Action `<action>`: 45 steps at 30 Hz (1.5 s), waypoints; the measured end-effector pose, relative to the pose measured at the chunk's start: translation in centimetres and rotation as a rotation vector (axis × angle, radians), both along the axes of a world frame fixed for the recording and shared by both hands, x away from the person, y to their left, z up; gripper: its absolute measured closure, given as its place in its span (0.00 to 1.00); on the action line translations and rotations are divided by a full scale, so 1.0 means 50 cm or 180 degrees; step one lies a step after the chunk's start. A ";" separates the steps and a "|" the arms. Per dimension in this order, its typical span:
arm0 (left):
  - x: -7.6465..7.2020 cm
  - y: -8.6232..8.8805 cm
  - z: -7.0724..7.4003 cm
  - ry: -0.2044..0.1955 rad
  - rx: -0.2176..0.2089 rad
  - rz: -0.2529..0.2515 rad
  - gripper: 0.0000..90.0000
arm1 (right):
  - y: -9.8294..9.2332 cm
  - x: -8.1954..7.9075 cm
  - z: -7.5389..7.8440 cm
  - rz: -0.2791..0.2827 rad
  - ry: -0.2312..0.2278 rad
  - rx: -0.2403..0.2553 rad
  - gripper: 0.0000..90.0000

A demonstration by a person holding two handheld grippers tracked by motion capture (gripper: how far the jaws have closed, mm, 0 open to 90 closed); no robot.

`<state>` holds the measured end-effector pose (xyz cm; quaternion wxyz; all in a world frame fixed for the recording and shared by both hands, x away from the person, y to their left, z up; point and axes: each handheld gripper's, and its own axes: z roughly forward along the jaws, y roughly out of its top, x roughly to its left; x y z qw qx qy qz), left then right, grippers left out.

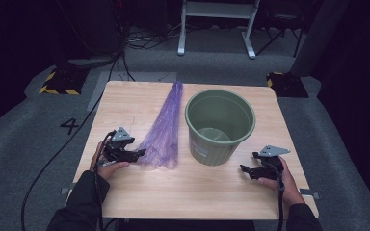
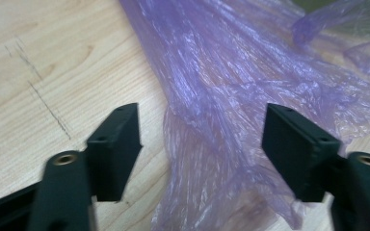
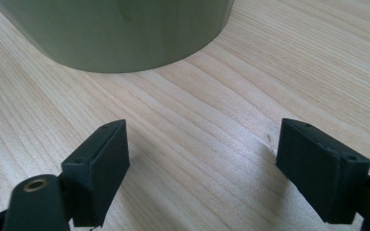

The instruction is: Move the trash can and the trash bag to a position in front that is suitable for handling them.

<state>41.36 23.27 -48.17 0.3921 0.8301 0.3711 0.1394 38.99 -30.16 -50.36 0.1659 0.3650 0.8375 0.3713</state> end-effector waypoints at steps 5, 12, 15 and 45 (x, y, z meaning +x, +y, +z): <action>0.005 0.005 -0.021 0.0213 0.0264 -0.0302 0.53 | 0.000 0.000 0.000 0.0000 0.0000 0.0000 0.21; -0.003 -0.008 -0.025 0.0215 0.0186 -0.0387 0.63 | 0.000 0.000 0.000 0.0000 0.0001 0.0000 0.21; -0.016 -0.034 -0.028 0.0135 0.0175 -0.0446 0.66 | 0.000 0.000 0.000 -0.0001 0.0000 0.0000 0.21; -0.140 -0.330 -0.040 -0.0145 0.0172 -0.1275 0.59 | 0.014 -0.033 0.002 -0.0087 -0.0100 -0.0010 0.29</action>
